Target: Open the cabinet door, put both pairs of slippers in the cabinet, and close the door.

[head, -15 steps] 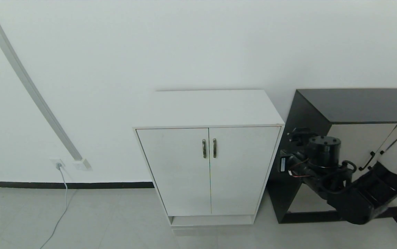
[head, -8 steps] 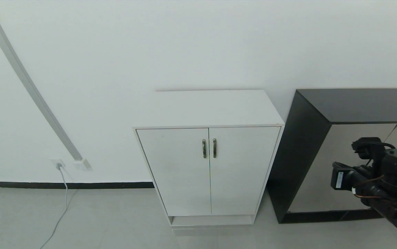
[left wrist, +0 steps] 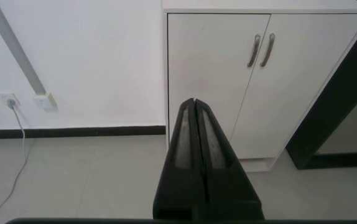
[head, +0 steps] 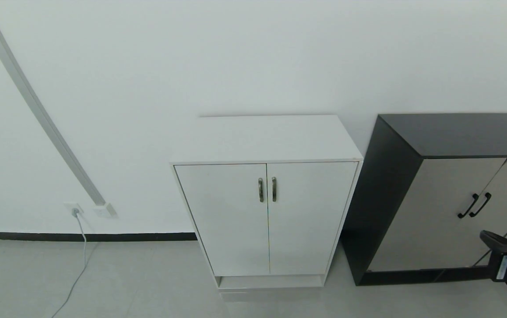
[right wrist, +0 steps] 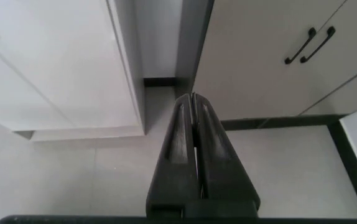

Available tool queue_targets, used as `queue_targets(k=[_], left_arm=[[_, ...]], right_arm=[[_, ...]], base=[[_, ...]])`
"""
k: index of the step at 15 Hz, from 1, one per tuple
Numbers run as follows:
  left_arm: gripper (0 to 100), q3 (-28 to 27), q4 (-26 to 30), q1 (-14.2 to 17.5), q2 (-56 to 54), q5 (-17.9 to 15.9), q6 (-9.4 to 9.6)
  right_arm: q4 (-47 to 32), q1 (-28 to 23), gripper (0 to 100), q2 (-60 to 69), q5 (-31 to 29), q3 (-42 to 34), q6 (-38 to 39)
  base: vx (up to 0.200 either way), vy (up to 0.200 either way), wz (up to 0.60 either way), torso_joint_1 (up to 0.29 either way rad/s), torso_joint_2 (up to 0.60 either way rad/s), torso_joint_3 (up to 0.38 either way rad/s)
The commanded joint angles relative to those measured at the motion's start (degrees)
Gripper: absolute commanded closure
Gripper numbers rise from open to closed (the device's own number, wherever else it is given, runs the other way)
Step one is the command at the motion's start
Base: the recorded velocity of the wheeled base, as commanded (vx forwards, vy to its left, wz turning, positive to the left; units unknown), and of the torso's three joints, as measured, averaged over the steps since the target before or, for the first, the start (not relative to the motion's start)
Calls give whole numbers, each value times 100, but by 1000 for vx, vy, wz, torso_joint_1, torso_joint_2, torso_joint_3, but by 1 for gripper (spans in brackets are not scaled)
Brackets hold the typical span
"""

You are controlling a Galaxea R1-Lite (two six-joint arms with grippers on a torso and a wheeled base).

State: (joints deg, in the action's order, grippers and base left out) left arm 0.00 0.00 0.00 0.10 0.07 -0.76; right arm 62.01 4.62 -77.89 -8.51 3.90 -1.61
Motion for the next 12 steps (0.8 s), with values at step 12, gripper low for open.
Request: queue_targets(k=[12], left_arm=[[100,0,0,0,-1,1,-4]], right_arm=[[-4408,-181,100,4414,1079,-153,-6]], base=[[0,0,0,0,0,0]])
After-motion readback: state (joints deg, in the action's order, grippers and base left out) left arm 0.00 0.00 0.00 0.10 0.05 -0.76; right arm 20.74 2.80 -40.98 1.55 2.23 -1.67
